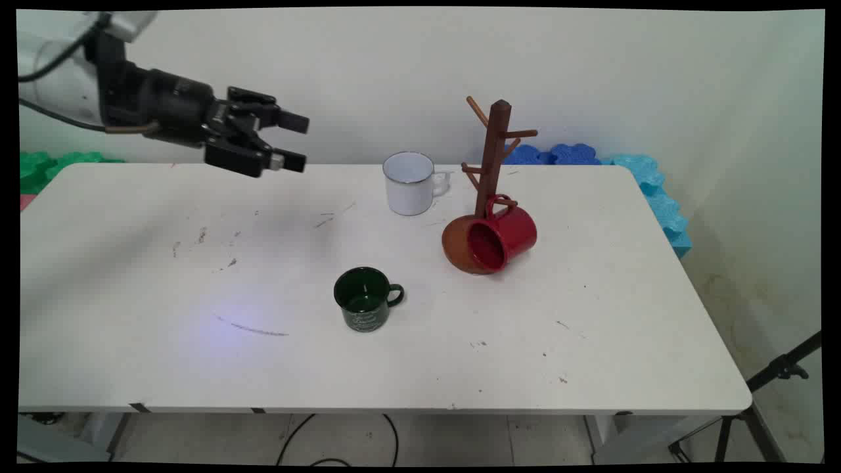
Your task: Pick up the red mug from the rack
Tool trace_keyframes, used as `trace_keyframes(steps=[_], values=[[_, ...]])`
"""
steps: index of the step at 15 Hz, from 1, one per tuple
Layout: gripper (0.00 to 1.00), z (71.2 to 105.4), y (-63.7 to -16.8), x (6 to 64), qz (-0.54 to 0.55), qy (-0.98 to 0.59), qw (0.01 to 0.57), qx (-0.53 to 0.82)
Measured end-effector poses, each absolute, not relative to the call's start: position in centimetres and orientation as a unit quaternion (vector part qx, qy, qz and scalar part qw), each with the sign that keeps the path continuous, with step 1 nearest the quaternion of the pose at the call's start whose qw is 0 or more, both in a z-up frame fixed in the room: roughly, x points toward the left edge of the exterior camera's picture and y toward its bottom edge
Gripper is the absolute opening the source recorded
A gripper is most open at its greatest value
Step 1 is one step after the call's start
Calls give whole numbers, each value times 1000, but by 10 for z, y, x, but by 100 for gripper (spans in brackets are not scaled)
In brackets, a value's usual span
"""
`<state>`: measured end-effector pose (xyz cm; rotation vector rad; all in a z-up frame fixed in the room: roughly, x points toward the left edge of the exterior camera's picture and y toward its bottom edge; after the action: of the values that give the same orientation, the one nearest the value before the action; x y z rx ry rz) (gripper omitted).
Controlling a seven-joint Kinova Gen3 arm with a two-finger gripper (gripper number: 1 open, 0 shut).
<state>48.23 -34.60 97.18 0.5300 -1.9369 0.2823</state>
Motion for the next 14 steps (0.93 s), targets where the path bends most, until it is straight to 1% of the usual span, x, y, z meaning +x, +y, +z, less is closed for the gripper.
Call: trace_keyframes(steps=[4, 9, 11, 14], values=[[100, 974, -349, 446, 106, -810, 523, 245], [100, 976, -352, 366, 75, -815, 502, 281], [100, 971, -356, 336, 66, -813, 492, 303], [100, 955, -363, 300, 62, -809, 477, 339]])
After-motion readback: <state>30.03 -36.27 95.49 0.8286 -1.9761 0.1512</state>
